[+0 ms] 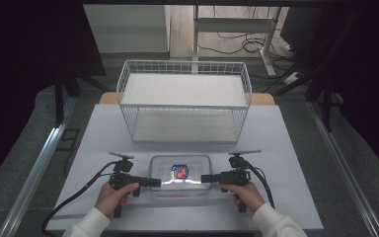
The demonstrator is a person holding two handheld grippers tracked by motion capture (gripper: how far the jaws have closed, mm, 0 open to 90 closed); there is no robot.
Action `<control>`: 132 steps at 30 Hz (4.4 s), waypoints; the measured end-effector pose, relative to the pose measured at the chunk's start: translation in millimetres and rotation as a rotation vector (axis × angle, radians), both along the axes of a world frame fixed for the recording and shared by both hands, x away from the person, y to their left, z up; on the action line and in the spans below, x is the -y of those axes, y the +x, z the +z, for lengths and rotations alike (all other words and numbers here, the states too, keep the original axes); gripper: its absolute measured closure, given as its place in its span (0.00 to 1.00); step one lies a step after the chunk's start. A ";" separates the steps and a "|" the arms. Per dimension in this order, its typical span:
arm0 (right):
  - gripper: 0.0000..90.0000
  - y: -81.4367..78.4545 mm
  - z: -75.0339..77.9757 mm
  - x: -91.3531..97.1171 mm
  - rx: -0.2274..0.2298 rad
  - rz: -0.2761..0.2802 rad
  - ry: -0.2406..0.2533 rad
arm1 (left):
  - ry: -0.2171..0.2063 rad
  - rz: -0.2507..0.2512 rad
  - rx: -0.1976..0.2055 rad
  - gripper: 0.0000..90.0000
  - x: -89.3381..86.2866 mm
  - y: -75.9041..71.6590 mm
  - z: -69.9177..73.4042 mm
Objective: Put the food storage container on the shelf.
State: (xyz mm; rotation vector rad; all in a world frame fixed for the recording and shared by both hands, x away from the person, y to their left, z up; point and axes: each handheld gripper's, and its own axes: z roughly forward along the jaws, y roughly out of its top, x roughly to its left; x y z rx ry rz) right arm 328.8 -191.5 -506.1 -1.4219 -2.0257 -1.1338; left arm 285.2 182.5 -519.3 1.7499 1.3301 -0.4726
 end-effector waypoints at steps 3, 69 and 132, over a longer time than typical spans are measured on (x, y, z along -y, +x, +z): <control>0.45 0.3 -0.9 4.2 -0.017 -0.007 0.026 | 0.000 0.001 0.001 0.34 0.0 0.0 -0.1; 0.58 87.3 31.4 -5.9 0.224 -0.084 0.021 | -0.019 0.031 0.244 0.53 -18.4 101.3 20.9; 0.35 56.3 26.9 9.3 0.335 -0.298 -0.072 | 0.021 0.115 0.312 0.28 -8.8 87.0 12.8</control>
